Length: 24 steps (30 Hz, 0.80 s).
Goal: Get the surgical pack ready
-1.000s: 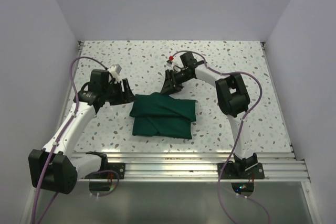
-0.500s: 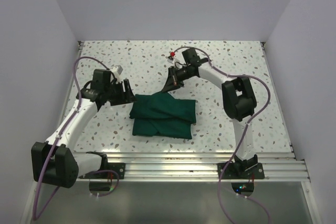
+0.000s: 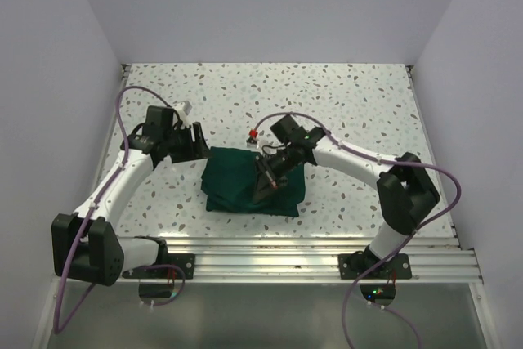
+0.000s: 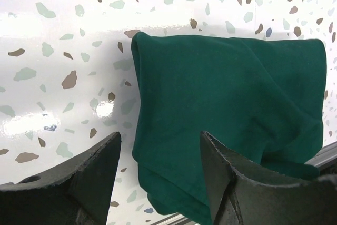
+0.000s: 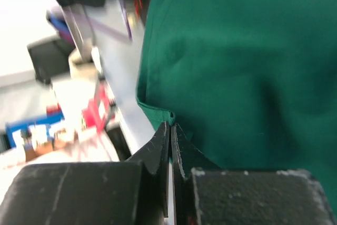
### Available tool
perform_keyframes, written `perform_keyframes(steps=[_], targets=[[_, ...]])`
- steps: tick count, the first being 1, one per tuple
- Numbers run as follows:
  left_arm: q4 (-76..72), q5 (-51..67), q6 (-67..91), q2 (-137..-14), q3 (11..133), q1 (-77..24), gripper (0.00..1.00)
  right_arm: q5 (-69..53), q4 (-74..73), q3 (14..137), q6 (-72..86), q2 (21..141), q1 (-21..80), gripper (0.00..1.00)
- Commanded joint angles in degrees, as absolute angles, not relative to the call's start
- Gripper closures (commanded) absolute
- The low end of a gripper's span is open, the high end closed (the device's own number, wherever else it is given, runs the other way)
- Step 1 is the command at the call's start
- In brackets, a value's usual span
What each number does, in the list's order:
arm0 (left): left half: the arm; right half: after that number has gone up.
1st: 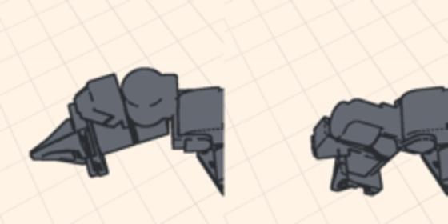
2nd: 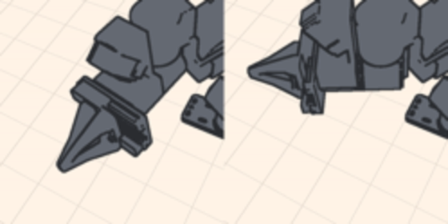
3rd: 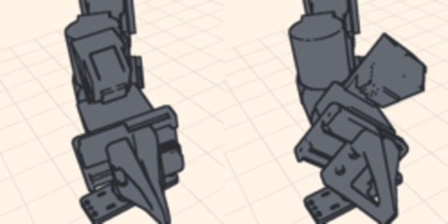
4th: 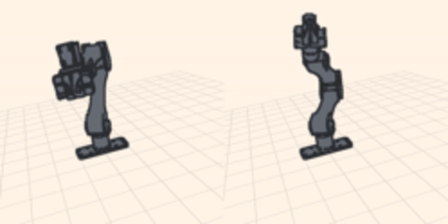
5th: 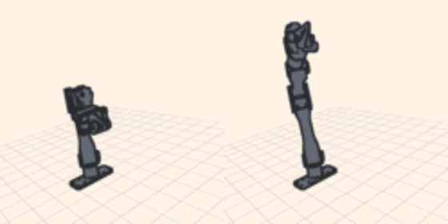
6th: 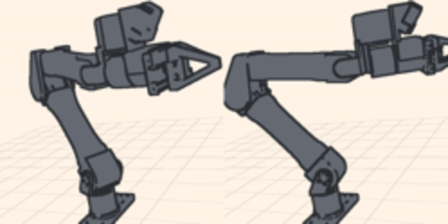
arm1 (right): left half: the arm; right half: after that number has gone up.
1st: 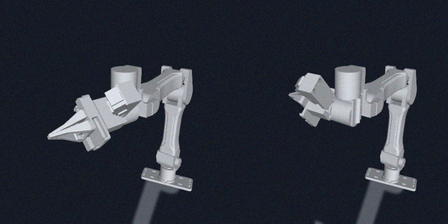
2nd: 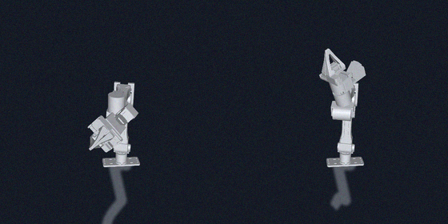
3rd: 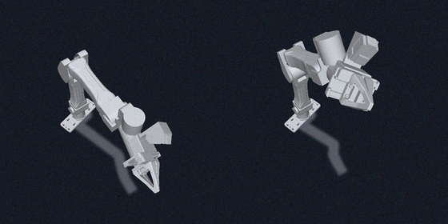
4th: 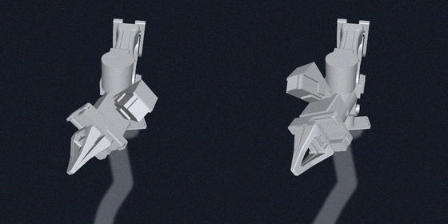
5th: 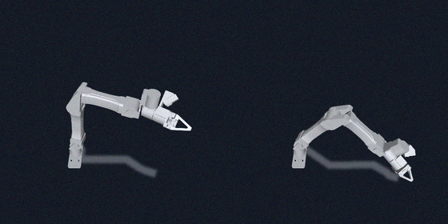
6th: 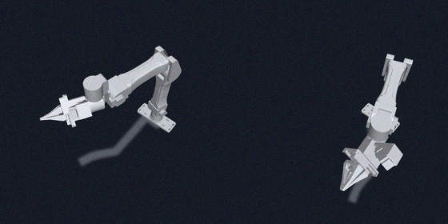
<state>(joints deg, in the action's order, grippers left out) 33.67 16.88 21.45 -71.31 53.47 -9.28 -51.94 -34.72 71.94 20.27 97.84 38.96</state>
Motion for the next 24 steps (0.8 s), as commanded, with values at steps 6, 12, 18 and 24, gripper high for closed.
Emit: perform_keyframes(steps=[6,12,18,24], targets=[[33.5,15.1,19.5,-74.8,57.9,-8.5,0.35,-47.8,-35.1,62.2,23.6,93.7,48.2,1.0],[34.8,14.1,18.6,-78.0,59.1,-8.5,0.35,-45.8,-39.0,59.7,21.5,94.6,49.3,1.0],[34.5,14.4,18.3,-79.9,59.7,-8.4,0.35,-43.4,-46.4,69.5,16.2,98.7,53.9,1.0],[35.2,14.5,17.4,-81.8,60.7,-8.3,0.35,-32.3,-52.6,77.5,13.9,95.6,57.7,1.0]])
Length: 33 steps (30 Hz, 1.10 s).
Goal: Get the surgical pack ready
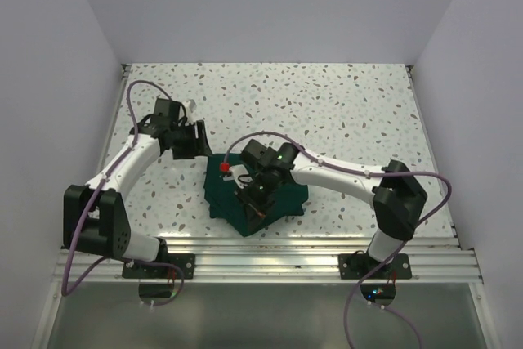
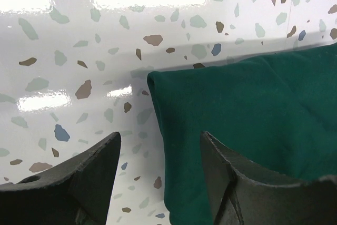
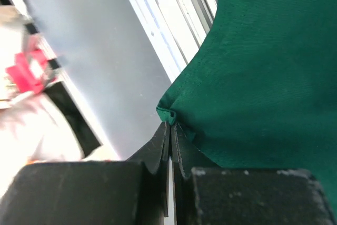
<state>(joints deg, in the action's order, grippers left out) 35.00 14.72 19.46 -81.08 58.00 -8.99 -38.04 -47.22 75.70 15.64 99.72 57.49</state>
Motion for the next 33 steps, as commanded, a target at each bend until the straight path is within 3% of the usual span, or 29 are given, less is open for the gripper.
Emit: perform_keyframes(steps=[1,6,10,16,19,20,24,27,29,33], targets=[[35.2,14.5,17.2,-82.1,60.8,-8.3,0.35,-31.0,-52.5,77.3,14.2,94.8,57.7,1.0],[34.6,15.1,17.1,-82.5,59.6,-8.3,0.35,-28.1,-50.5,75.0,17.6,88.9,58.4,1.0],[34.1,15.7,17.2,-83.3,58.8,-8.3,0.35,-33.9,-47.9,67.3,18.7,91.0,58.5,1.0],[34.9,15.8,17.0,-83.1,58.8,-8.3,0.35,-39.6,-45.8,68.5,17.5,96.4,58.5,0.95],[35.8,15.0,16.6,-83.1,59.3,-8.3,0.35,-35.6,-49.2,71.9,15.6,97.7,58.4,0.82],[36.2,14.7,16.4,-83.2,59.4,-8.3,0.35,-32.3,-50.6,72.6,15.7,95.6,58.0,0.61],[38.8,11.4,16.5,-84.3,59.3,-8.2,0.39,-19.6,-52.9,75.8,19.4,89.0,51.7,0.3],[40.3,7.7,17.5,-83.9,58.6,-8.2,0.45,-11.5,-54.5,77.1,23.5,85.2,43.0,0.28],[41.7,5.6,18.2,-83.8,58.9,-8.2,0.54,-6.9,-55.3,77.2,25.2,84.6,37.0,0.32],[44.6,4.8,19.8,-84.6,59.1,-8.2,0.79,-0.4,-58.9,79.3,25.8,88.0,30.0,0.55]])
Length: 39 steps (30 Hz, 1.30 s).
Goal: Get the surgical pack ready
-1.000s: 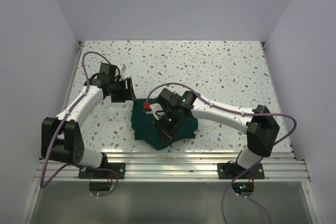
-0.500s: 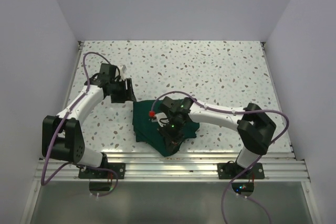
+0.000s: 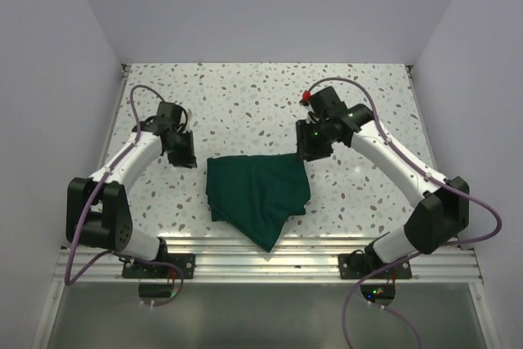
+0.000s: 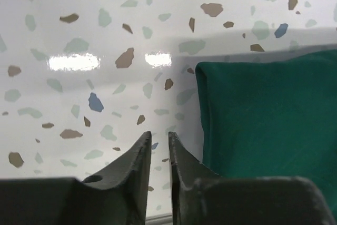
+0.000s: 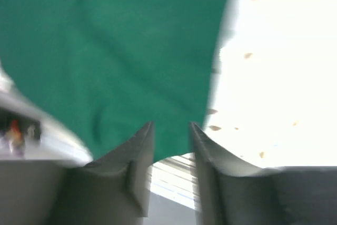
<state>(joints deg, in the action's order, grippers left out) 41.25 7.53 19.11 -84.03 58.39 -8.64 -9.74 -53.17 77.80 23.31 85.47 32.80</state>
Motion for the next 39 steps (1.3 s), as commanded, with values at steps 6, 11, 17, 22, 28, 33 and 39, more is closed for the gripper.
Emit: perform_keyframes(steps=[6,11,17,22,28,33,39], targets=[[45.7,8.4,22.3,-87.1,55.4,-10.0,1.0,-1.5,-60.1,78.8,22.7,95.5,22.9,0.89],[44.7,12.0,22.5,-89.7,53.3,-11.2,1.0,-9.3,-54.7,77.1,22.8,103.3,21.4,0.98],[42.0,17.1,24.3,-92.3,52.2,-13.4,1.0,-16.3,-49.7,76.4,24.8,107.9,21.4,0.99],[38.2,21.0,26.5,-94.4,50.8,-14.8,1.0,-19.9,-47.6,77.6,25.3,112.6,21.4,0.99],[32.7,26.2,30.3,-96.4,50.4,-15.4,1.0,-27.2,-45.7,86.1,27.7,119.4,21.5,0.98],[30.4,25.9,33.6,-98.1,53.2,-15.9,1.0,-28.0,-49.4,102.4,29.2,126.5,21.4,0.98],[36.3,18.5,32.7,-94.8,50.7,-14.9,0.8,-21.3,-60.7,121.2,25.9,136.0,20.0,0.87]])
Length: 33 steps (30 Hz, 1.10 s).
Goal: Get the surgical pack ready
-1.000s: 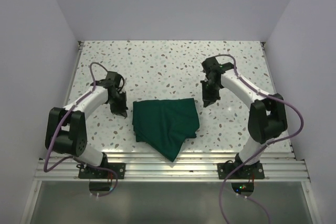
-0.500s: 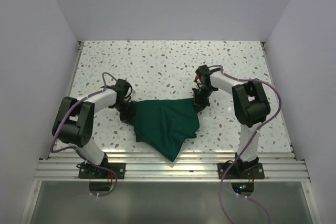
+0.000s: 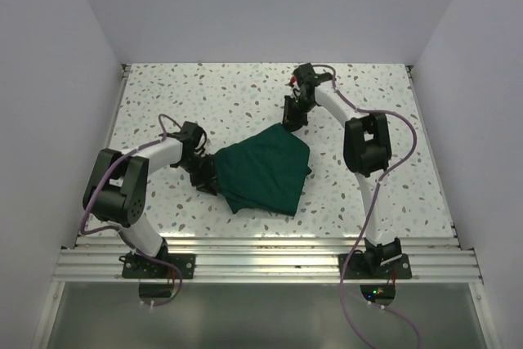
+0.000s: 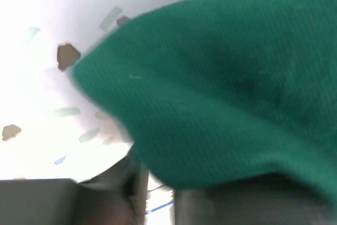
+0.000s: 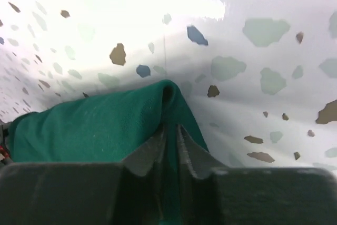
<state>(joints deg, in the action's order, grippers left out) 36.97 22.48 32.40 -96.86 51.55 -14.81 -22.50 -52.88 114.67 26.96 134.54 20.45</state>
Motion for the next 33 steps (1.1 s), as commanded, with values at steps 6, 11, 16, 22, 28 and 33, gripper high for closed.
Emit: perform_keyframes(steps=[6,11,16,22,28,33], targets=[[39.8,20.6,30.8,-83.0,43.1,-11.1,0.57,-14.5,-55.9,113.1,21.4,127.1,12.9,0.43],[41.0,19.2,29.4,-72.1,46.4,-7.6,0.38,-26.3,-48.0,112.2,20.1,124.5,9.7,0.21],[38.7,18.4,27.5,-73.6,53.3,-5.7,0.29,-41.5,-41.6,111.4,21.9,126.0,10.4,0.23],[34.2,19.8,28.5,-80.2,58.3,-5.7,0.26,-46.5,-40.9,111.4,21.3,128.7,13.1,0.25],[33.9,19.9,28.9,-86.6,60.2,-5.6,0.3,-44.3,-44.5,114.7,20.0,131.2,14.7,0.35],[32.7,21.1,29.4,-87.7,60.2,-5.7,0.34,-43.2,-44.9,113.7,19.3,131.1,14.9,0.45]])
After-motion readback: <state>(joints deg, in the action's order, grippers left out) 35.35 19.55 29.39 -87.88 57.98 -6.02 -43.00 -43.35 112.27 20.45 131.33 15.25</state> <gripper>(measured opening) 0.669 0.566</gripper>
